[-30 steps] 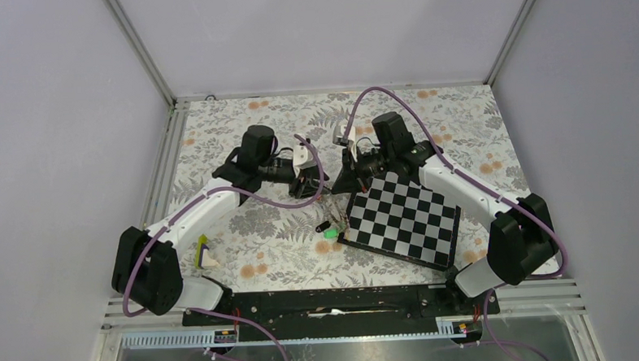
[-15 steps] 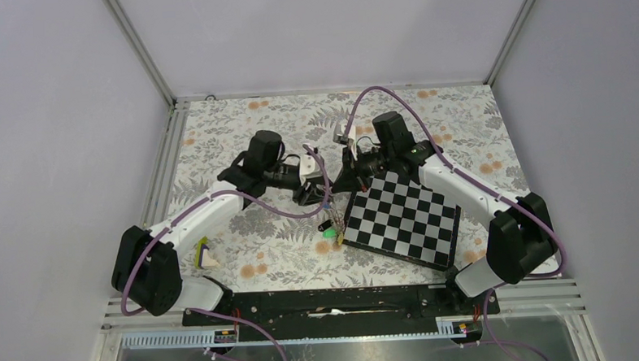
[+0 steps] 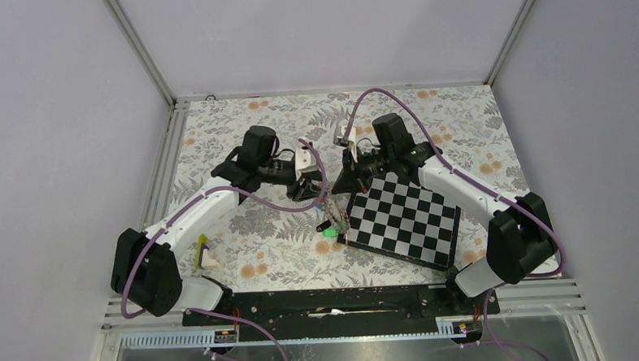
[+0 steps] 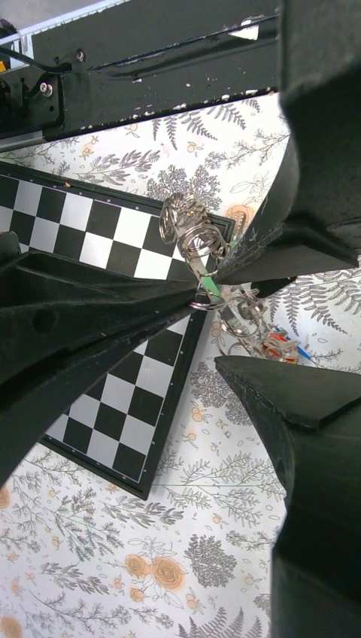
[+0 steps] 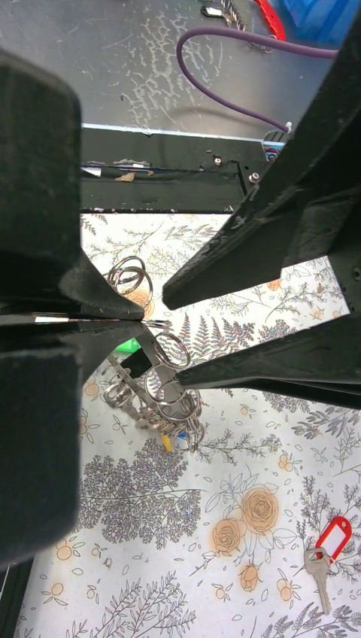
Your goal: Put the keys on the keyring
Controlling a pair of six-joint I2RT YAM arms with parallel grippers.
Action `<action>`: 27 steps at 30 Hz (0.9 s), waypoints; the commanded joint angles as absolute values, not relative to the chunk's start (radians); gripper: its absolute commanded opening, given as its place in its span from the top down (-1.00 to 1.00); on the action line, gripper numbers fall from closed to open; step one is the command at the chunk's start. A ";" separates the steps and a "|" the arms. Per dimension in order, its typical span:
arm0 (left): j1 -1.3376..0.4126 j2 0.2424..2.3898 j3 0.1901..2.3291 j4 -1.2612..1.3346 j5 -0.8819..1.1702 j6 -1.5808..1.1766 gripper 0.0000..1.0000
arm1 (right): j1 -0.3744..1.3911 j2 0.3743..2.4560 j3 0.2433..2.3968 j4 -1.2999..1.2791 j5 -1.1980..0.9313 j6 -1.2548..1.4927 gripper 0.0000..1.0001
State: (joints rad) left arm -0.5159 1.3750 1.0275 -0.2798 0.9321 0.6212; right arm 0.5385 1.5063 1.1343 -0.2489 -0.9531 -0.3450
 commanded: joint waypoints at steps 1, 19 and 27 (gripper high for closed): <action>-0.477 1.333 1.074 -0.290 1.040 0.625 0.07 | 0.533 1.462 1.139 -0.195 -0.982 -0.371 1.00; -0.472 1.408 1.089 -0.292 1.159 0.591 0.37 | 0.534 1.465 1.159 -0.194 -1.017 -0.352 1.00; -0.472 1.426 1.090 -0.292 1.130 0.609 0.19 | 0.534 1.462 1.159 -0.195 -1.029 -0.348 1.00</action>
